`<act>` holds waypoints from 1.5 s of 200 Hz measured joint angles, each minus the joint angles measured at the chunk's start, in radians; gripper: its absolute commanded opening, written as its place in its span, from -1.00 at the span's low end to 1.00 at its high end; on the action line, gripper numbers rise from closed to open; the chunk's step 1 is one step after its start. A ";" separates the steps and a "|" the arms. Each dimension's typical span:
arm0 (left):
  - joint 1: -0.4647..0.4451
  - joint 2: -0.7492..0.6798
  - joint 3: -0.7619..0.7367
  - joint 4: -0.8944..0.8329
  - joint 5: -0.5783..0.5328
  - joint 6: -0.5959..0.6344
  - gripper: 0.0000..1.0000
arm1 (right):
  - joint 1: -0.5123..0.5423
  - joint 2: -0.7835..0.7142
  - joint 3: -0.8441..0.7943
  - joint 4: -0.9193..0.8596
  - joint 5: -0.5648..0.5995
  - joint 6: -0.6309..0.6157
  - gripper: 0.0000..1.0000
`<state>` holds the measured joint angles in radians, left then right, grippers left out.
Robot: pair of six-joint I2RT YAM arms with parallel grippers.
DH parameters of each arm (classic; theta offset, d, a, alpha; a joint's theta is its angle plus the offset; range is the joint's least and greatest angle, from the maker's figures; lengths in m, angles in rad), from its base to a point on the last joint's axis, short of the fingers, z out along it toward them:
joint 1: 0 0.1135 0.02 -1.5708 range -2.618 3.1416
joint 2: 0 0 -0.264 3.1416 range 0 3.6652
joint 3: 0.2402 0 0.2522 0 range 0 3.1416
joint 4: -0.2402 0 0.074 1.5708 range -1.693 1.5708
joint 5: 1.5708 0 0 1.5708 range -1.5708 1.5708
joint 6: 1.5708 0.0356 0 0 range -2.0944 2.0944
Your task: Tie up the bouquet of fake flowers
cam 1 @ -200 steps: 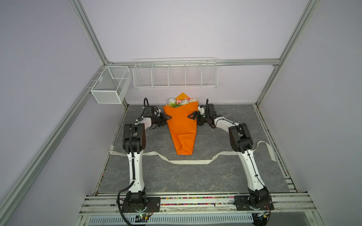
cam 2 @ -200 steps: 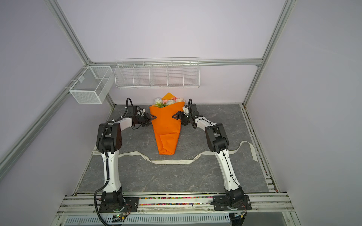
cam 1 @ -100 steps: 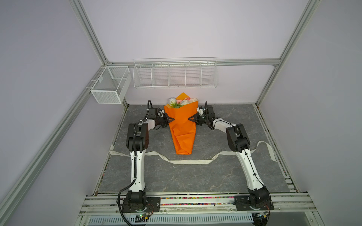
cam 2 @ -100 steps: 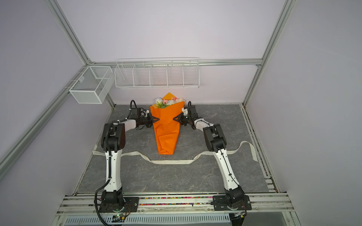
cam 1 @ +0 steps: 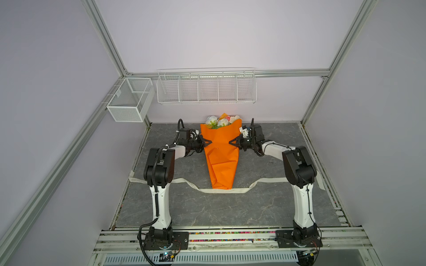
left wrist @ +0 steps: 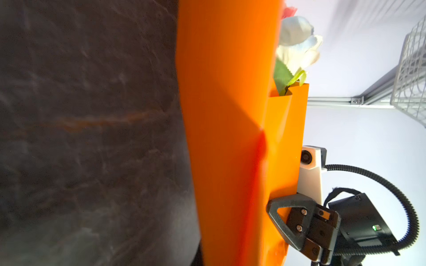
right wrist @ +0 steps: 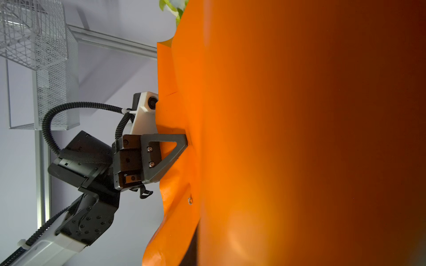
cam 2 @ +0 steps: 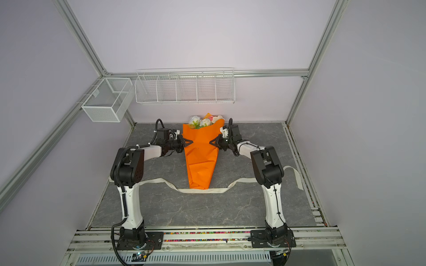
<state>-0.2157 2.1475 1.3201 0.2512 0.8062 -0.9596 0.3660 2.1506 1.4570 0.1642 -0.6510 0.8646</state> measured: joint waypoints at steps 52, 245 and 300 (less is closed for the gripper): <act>-0.073 -0.142 -0.266 0.134 -0.059 -0.028 -1.00 | 0.006 -0.193 -0.290 0.019 0.041 -0.067 -0.78; -0.237 -0.241 -0.723 0.524 -0.217 -0.084 -1.00 | 0.087 -0.447 -0.785 0.076 0.242 -0.167 -0.79; -0.224 -0.156 -0.611 0.558 -0.241 -0.095 -1.00 | 0.021 -0.333 -0.655 0.087 0.224 -0.188 -0.79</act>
<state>-0.4400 1.9915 0.7090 0.8089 0.5655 -1.0550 0.3866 1.8172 0.8021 0.2508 -0.4267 0.6762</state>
